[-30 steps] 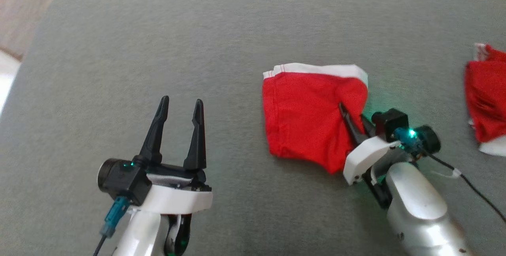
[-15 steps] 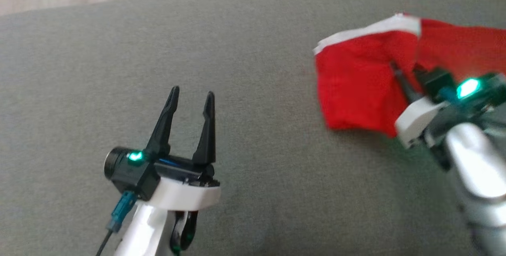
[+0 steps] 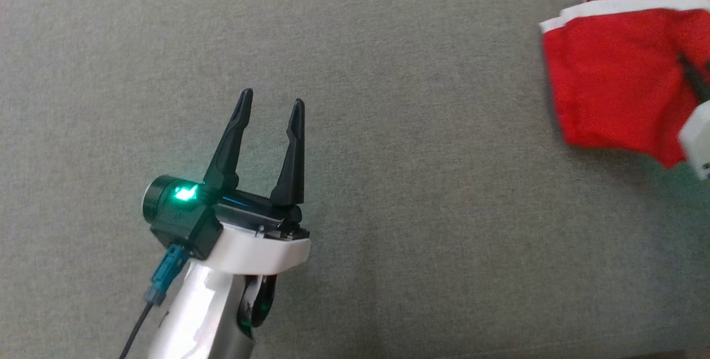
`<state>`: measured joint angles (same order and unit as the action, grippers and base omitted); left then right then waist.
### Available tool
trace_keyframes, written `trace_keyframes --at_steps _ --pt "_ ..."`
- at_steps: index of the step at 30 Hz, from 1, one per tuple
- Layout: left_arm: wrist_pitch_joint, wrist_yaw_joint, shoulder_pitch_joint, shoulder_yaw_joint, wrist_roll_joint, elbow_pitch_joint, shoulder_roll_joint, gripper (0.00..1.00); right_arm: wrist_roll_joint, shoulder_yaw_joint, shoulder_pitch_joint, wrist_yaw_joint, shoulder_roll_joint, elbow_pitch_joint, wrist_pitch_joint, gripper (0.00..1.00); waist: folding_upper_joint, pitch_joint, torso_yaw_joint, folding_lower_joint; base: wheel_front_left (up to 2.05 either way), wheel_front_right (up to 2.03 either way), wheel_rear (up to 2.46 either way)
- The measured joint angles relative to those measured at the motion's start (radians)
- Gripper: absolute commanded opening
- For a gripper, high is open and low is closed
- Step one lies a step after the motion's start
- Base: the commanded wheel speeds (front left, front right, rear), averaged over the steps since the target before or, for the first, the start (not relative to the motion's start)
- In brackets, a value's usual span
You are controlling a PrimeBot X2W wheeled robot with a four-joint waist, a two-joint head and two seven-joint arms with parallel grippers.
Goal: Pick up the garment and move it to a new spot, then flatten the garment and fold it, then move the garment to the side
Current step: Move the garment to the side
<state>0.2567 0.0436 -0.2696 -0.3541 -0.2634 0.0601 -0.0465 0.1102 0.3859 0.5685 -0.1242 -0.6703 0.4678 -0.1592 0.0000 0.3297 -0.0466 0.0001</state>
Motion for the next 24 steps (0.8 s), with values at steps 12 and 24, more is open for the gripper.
trace_keyframes --at_steps 12,24 --pt "0.0 0.002 -0.03 0.0 -0.006 -0.004 0.0 1.0 0.056 -0.008 0.058 0.0 -0.152 0.003 -0.098 0.0 0.0 0.052 0.037 0.0 0.0 0.0 0.0" --pt "0.0 0.009 -0.034 0.03 -0.005 -0.002 0.0 1.0 0.026 -0.138 0.03 0.0 -0.067 0.0 -0.156 1.0 0.0 0.029 0.031 -0.0001 0.0 0.0 0.0"
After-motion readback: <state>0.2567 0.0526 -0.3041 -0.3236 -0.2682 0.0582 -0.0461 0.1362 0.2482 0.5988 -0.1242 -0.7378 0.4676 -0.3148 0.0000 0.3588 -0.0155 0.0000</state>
